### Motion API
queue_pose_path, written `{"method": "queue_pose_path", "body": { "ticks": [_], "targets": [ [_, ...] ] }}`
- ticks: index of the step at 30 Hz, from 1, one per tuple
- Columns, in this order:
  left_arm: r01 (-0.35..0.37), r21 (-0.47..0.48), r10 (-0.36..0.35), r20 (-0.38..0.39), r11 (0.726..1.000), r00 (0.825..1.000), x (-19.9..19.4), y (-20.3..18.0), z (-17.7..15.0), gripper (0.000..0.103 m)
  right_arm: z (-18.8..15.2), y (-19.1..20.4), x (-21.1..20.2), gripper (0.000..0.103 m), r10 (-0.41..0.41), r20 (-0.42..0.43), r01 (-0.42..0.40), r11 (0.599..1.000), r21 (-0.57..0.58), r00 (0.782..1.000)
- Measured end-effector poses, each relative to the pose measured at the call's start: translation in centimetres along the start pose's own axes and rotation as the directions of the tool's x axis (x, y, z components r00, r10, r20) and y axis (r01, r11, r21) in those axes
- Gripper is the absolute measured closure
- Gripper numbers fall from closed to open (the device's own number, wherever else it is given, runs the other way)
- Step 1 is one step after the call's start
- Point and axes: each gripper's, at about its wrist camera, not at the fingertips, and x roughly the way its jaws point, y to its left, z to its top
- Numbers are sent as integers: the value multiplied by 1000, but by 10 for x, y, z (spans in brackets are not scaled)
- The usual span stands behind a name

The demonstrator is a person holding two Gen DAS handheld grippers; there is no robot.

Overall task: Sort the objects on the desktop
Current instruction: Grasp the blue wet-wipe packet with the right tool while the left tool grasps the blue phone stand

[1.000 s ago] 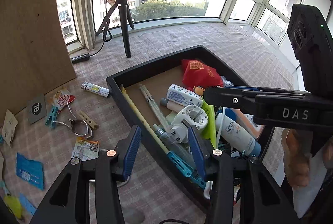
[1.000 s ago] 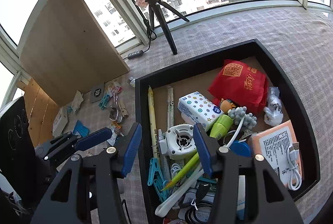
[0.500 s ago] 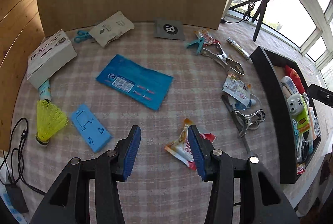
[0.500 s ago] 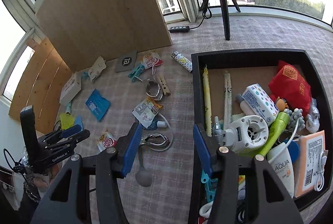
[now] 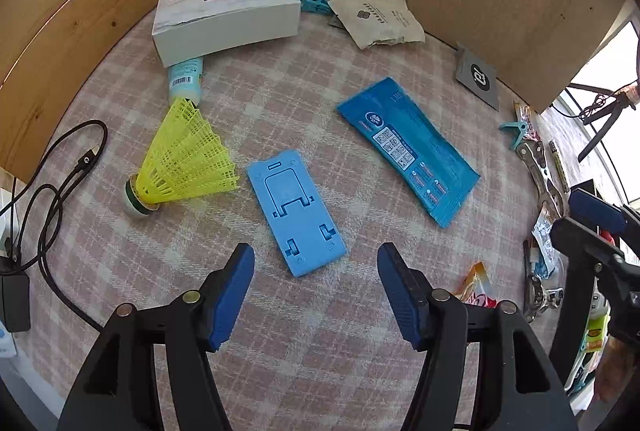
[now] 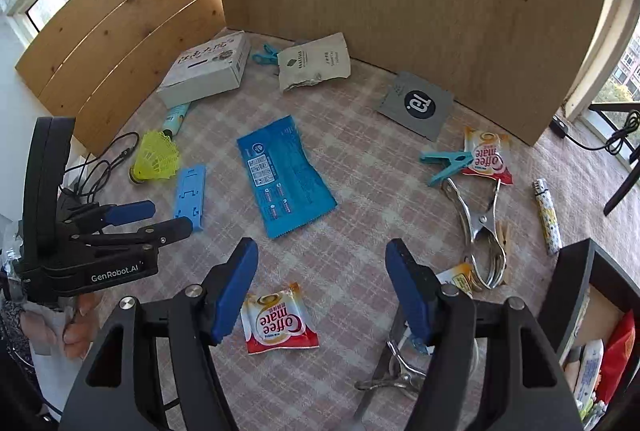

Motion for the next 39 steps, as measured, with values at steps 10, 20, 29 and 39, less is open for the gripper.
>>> {"method": "queue_pose_path", "body": {
  "ticks": [10, 20, 29, 39],
  "targets": [
    [-99, -134, 95, -35, 986, 995, 25, 5, 11, 41, 49, 29, 72, 38, -10, -120, -15, 979, -205, 993],
    [-203, -97, 202, -18, 974, 979, 29, 5, 6, 38, 66, 36, 104, 34, 13, -185, -61, 964, -258, 983],
    [-204, -87, 205, -5, 975, 979, 25, 19, -7, 32, 71, 36, 127, 17, -59, -210, -8, 953, -303, 976],
    [-195, -77, 196, -2, 978, 981, 18, 27, -18, 55, 62, 32, 114, 35, -55, -195, -2, 959, -284, 979]
  ]
}}
